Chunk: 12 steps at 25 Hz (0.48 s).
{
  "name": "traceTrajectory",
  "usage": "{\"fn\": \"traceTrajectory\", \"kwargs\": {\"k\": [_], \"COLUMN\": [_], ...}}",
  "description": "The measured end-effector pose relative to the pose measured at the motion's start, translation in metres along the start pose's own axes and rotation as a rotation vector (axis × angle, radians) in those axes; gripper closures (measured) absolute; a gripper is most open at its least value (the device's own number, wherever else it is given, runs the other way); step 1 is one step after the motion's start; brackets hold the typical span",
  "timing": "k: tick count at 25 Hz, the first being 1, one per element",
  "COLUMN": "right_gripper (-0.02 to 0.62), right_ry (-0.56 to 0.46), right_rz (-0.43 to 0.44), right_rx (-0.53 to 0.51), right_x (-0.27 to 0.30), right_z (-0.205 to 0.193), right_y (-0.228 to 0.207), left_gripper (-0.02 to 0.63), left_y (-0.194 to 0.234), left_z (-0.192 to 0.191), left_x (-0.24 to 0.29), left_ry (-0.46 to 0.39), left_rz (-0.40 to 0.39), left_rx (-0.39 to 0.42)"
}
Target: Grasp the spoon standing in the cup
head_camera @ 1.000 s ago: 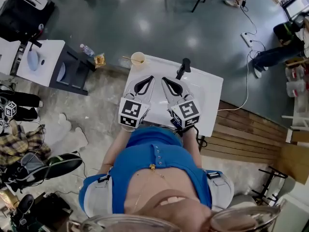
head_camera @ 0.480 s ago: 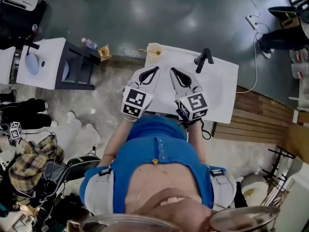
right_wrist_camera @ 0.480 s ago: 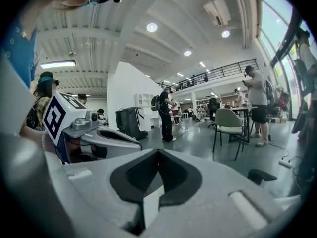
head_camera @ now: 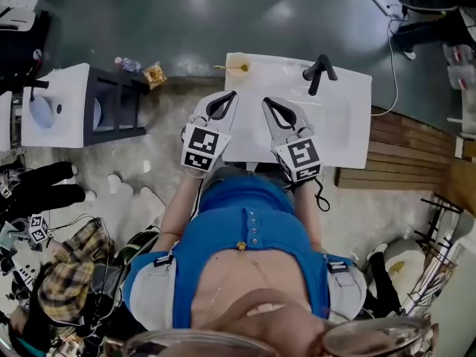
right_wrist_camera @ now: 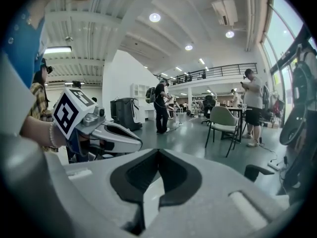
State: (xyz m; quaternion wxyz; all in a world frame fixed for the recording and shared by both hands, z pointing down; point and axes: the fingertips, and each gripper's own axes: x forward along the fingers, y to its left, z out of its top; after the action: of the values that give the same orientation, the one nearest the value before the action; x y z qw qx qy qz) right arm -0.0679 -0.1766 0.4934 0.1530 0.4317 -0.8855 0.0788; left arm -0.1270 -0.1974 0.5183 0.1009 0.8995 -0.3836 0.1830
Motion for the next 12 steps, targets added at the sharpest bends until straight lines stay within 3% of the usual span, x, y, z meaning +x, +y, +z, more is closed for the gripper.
{"fn": "traceTrajectory", "kwargs": {"k": [5, 12], "right_gripper": [0.592, 0.592], "right_ry": [0.000, -0.021], "right_rz": [0.019, 0.041], "right_rx": [0.000, -0.002], "right_x": [-0.007, -0.014], "right_z": [0.000, 0.004], "right_y": [-0.008, -0.018], "left_gripper": [0.604, 0.604], "left_y": [0.011, -0.009], "left_z": [0.002, 0.013], "left_x": [-0.001, 0.000], "left_ry": [-0.002, -0.025], "left_rz": [0.041, 0.047], "left_rx": [-0.037, -0.092]}}
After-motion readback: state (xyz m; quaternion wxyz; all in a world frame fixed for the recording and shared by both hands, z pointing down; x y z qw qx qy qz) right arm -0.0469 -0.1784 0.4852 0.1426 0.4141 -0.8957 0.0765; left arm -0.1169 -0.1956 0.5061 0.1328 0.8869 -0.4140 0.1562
